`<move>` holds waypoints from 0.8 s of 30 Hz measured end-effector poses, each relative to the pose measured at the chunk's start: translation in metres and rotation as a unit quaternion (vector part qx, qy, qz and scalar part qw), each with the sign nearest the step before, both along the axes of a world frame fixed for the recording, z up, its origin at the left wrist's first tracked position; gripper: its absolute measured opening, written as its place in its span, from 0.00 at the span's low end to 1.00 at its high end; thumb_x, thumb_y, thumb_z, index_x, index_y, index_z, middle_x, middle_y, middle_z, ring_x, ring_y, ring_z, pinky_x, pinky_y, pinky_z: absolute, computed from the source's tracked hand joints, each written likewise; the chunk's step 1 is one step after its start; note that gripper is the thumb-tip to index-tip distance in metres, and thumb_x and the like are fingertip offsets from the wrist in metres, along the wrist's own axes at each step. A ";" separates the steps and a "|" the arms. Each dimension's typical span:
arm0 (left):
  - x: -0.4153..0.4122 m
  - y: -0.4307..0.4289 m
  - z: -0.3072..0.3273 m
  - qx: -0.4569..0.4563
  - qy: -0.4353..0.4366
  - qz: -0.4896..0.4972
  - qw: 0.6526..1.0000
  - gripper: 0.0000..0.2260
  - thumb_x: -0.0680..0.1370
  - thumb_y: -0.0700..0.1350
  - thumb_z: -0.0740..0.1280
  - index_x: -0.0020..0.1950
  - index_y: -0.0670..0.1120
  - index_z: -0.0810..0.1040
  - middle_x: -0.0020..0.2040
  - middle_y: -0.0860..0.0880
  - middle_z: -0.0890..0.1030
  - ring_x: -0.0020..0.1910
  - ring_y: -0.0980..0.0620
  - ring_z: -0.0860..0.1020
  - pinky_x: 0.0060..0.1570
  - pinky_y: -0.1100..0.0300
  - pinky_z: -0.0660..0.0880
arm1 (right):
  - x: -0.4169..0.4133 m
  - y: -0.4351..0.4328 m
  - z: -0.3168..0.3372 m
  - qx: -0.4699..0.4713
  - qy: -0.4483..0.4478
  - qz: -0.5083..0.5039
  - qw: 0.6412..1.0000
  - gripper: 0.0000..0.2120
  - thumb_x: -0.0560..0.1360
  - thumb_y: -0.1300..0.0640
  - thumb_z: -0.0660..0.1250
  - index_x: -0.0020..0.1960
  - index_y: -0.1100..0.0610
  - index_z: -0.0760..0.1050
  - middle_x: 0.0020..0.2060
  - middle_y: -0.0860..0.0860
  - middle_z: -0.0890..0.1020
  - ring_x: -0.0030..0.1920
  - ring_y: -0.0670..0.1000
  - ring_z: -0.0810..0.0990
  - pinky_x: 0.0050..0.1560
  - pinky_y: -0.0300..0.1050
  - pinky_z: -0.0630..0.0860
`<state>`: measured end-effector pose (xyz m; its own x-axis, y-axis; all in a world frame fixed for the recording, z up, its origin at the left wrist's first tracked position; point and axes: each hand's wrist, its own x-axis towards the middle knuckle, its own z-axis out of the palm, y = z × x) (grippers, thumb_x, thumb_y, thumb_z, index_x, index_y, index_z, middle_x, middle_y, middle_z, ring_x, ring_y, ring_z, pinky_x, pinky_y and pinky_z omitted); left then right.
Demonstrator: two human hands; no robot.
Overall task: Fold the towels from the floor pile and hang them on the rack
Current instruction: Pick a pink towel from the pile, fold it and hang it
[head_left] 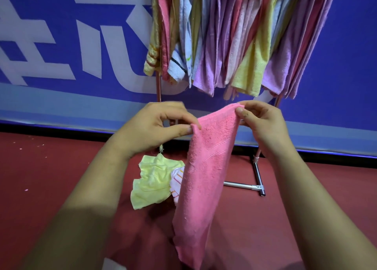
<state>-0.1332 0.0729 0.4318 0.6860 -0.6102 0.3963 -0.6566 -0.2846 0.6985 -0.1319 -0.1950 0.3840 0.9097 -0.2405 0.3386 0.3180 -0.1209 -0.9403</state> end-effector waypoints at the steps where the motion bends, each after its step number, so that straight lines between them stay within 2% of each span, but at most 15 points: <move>1: -0.002 -0.001 0.002 0.006 -0.030 -0.009 0.999 0.04 0.75 0.43 0.72 0.49 0.49 0.85 0.45 0.55 0.78 0.47 0.57 0.77 0.55 0.62 0.72 | 0.000 0.002 0.000 -0.004 0.002 0.004 1.000 0.05 0.78 0.65 0.69 0.53 0.64 0.82 0.40 0.49 0.86 0.41 0.43 0.83 0.44 0.36 0.79; 3: -0.008 -0.007 0.008 0.033 -0.079 -0.045 0.995 0.03 0.75 0.44 0.71 0.47 0.47 0.84 0.51 0.53 0.78 0.54 0.52 0.76 0.61 0.57 0.71 | -0.001 0.009 -0.001 -0.023 0.010 0.019 0.999 0.07 0.78 0.65 0.70 0.53 0.66 0.82 0.43 0.54 0.86 0.42 0.45 0.82 0.45 0.38 0.80; 4: -0.012 -0.009 0.009 0.043 -0.082 -0.071 0.993 0.02 0.76 0.41 0.71 0.47 0.44 0.83 0.55 0.52 0.79 0.58 0.51 0.77 0.62 0.58 0.71 | -0.001 0.014 -0.001 -0.037 0.016 0.034 0.999 0.07 0.77 0.64 0.71 0.54 0.66 0.82 0.44 0.58 0.86 0.42 0.47 0.82 0.46 0.40 0.80; 6: -0.015 -0.013 0.009 0.057 -0.041 -0.091 0.993 0.02 0.77 0.37 0.70 0.47 0.42 0.82 0.54 0.51 0.83 0.54 0.55 0.79 0.55 0.65 0.72 | -0.001 0.022 -0.002 -0.063 0.027 0.061 0.996 0.07 0.76 0.62 0.72 0.53 0.64 0.83 0.45 0.60 0.86 0.42 0.48 0.81 0.46 0.44 0.79; 8: -0.013 -0.014 0.005 0.072 -0.018 -0.041 0.996 0.03 0.77 0.37 0.70 0.48 0.45 0.83 0.43 0.55 0.83 0.44 0.60 0.80 0.46 0.68 0.73 | -0.002 0.029 -0.001 -0.060 0.031 0.075 0.995 0.06 0.75 0.62 0.74 0.51 0.62 0.84 0.44 0.58 0.87 0.41 0.47 0.81 0.45 0.44 0.78; 10: -0.007 -0.014 -0.002 0.072 -0.033 0.034 0.996 0.03 0.77 0.40 0.71 0.47 0.47 0.84 0.38 0.56 0.83 0.38 0.61 0.80 0.42 0.64 0.76 | -0.004 0.036 0.001 -0.037 0.031 0.087 0.995 0.06 0.74 0.62 0.74 0.50 0.63 0.84 0.43 0.58 0.87 0.40 0.46 0.81 0.44 0.42 0.78; 12: -0.004 -0.014 -0.007 0.060 -0.049 0.093 0.993 0.02 0.76 0.43 0.72 0.47 0.49 0.84 0.38 0.54 0.83 0.39 0.59 0.80 0.42 0.62 0.76 | -0.007 0.044 0.002 -0.018 0.031 0.101 0.994 0.06 0.74 0.63 0.74 0.50 0.64 0.83 0.43 0.57 0.87 0.39 0.45 0.81 0.41 0.39 0.77; 15: -0.002 -0.017 -0.010 0.033 -0.052 0.135 0.989 0.02 0.75 0.44 0.73 0.47 0.50 0.84 0.39 0.54 0.84 0.40 0.60 0.80 0.42 0.66 0.74 | -0.011 0.055 0.003 -0.005 0.032 0.118 0.993 0.08 0.73 0.62 0.75 0.51 0.63 0.84 0.45 0.53 0.88 0.39 0.42 0.81 0.40 0.36 0.76; 17: -0.001 -0.018 -0.009 0.021 -0.049 0.154 0.987 0.01 0.75 0.45 0.73 0.46 0.49 0.83 0.39 0.55 0.84 0.40 0.60 0.80 0.41 0.69 0.72 | -0.011 0.060 0.003 0.016 0.035 0.126 0.991 0.07 0.74 0.62 0.75 0.52 0.62 0.85 0.46 0.54 0.88 0.41 0.44 0.82 0.41 0.37 0.77; 20: 0.000 -0.021 -0.009 0.007 -0.058 0.182 0.982 0.02 0.74 0.44 0.74 0.45 0.48 0.83 0.37 0.56 0.83 0.38 0.64 0.78 0.39 0.74 0.69 | -0.012 0.063 0.002 0.041 0.033 0.153 0.987 0.09 0.77 0.62 0.71 0.55 0.63 0.84 0.49 0.61 0.86 0.47 0.55 0.82 0.50 0.47 0.82; 21: 0.000 -0.022 -0.010 0.004 -0.063 0.190 0.980 0.02 0.74 0.44 0.74 0.45 0.48 0.83 0.37 0.56 0.82 0.37 0.64 0.78 0.39 0.74 0.68 | -0.012 0.063 0.002 0.035 0.030 0.163 0.986 0.09 0.78 0.61 0.70 0.56 0.63 0.84 0.50 0.61 0.86 0.49 0.55 0.82 0.54 0.50 0.81; 24: 0.001 -0.023 -0.010 -0.007 -0.061 0.194 0.979 0.02 0.74 0.45 0.74 0.44 0.49 0.82 0.37 0.54 0.83 0.38 0.62 0.79 0.39 0.72 0.69 | -0.016 0.064 0.004 0.018 0.015 0.176 0.984 0.10 0.78 0.63 0.69 0.57 0.63 0.83 0.50 0.55 0.87 0.48 0.47 0.84 0.52 0.42 0.80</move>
